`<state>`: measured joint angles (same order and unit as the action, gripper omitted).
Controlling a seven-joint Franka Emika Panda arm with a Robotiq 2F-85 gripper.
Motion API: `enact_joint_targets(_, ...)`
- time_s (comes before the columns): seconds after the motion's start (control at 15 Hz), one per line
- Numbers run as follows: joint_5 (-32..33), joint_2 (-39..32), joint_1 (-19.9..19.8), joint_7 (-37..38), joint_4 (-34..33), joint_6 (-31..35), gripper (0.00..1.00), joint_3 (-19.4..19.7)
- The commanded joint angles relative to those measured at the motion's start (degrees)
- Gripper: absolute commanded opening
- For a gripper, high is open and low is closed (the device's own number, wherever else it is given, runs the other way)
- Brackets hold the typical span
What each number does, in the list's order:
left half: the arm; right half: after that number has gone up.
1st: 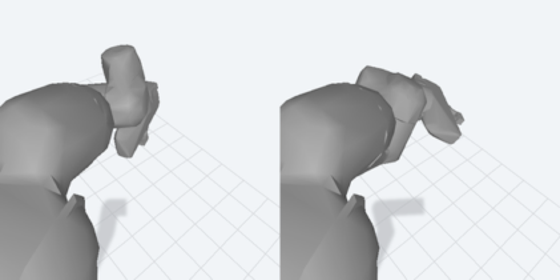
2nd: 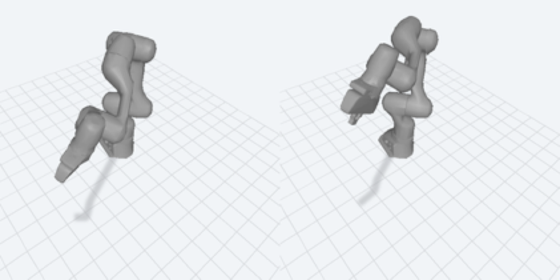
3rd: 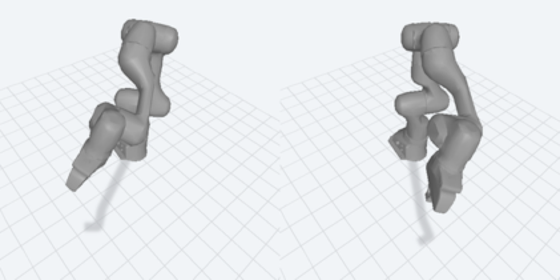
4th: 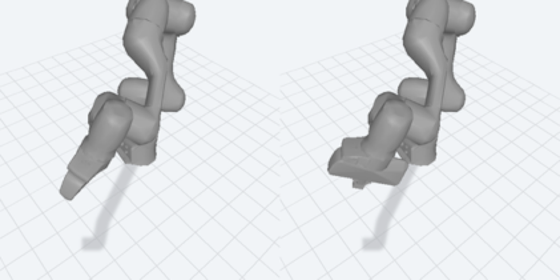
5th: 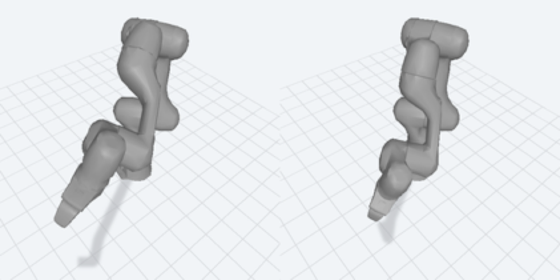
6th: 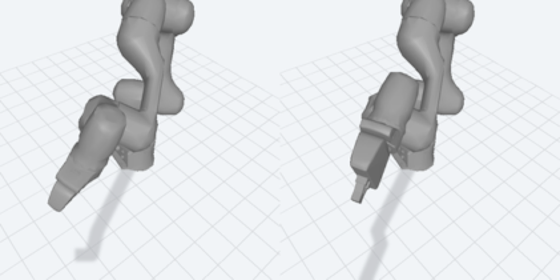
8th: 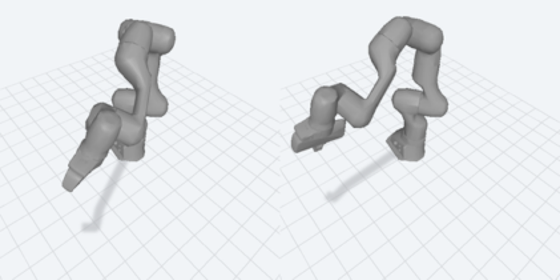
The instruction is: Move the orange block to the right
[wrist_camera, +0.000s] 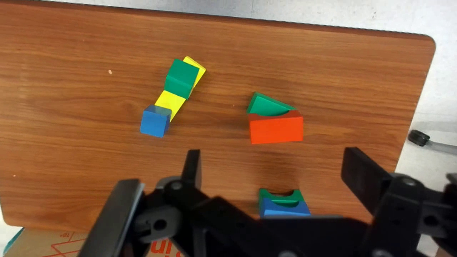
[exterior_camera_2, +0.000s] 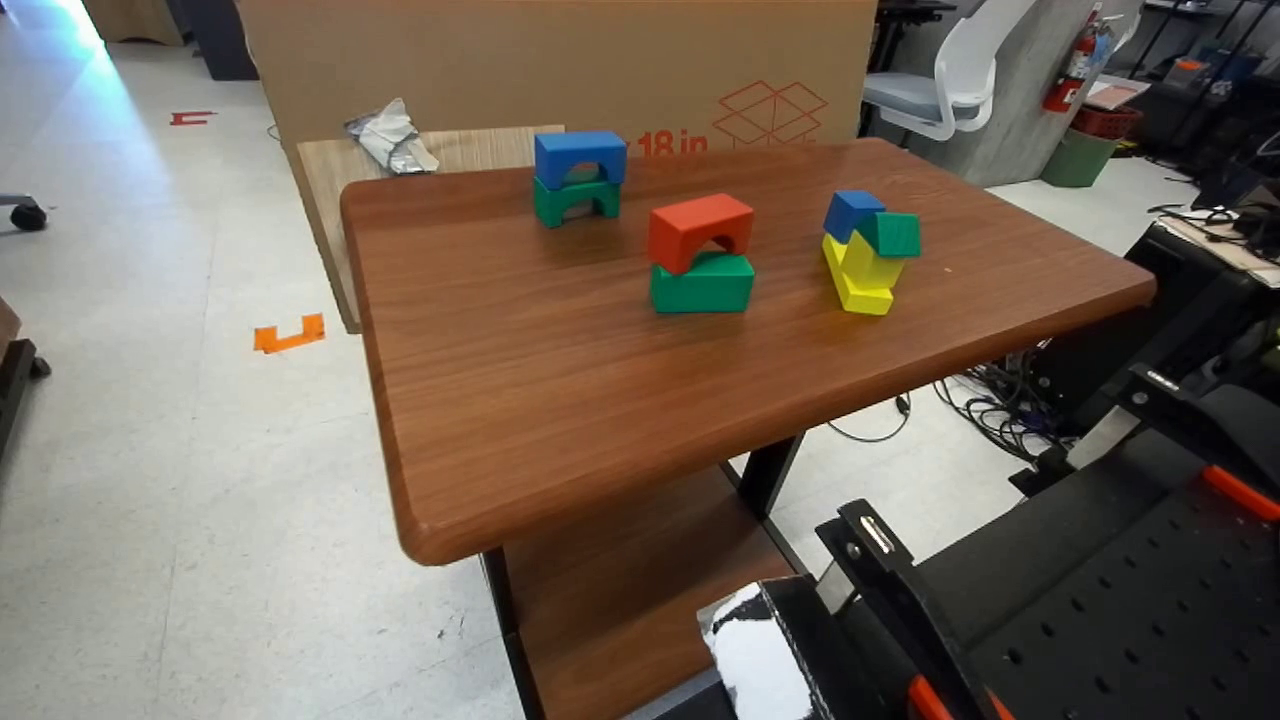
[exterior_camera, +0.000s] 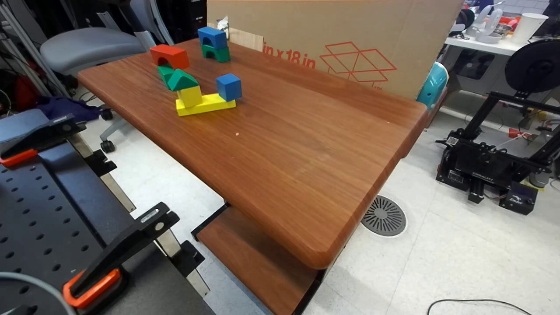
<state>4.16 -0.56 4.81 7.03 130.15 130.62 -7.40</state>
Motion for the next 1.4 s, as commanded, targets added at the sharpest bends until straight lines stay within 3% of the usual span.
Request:
enact_joint_targets(0.0,2.30,-5.37,1.29,1.62,-3.33,0.26,1.00,0.14)
enact_joint_targets(1.33,8.08,-23.35,6.65,6.99,-13.21,-1.55,1.00,3.13)
